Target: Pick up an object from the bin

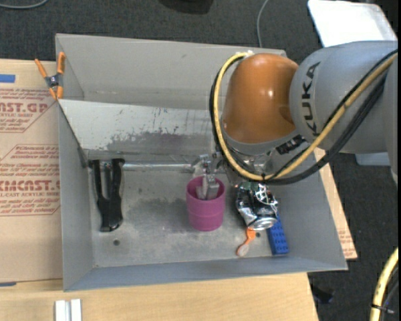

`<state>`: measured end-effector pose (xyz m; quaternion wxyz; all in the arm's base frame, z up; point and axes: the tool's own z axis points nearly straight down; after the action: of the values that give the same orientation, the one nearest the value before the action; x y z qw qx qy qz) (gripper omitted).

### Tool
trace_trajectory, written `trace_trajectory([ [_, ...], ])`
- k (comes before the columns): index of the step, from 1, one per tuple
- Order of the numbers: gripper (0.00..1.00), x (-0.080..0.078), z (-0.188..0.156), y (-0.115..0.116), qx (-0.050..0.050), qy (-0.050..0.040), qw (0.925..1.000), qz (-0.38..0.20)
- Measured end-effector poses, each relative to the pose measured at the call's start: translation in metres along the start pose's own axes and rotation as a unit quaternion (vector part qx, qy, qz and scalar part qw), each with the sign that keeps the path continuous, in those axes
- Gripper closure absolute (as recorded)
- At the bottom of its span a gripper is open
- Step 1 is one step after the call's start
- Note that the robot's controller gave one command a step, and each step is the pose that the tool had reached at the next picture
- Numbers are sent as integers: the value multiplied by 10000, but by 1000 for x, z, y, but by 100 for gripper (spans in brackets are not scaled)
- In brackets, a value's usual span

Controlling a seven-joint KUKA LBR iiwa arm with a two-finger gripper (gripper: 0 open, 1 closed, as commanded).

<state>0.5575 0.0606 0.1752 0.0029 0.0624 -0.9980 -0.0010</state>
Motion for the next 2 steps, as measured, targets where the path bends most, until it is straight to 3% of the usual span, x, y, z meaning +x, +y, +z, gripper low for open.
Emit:
trace_trajectory([
  [1, 100, -3, -27, 1, -4, -51, 9999, -162],
  [2, 100, 6, -37, 6, -1, -39, 9988, 481],
])
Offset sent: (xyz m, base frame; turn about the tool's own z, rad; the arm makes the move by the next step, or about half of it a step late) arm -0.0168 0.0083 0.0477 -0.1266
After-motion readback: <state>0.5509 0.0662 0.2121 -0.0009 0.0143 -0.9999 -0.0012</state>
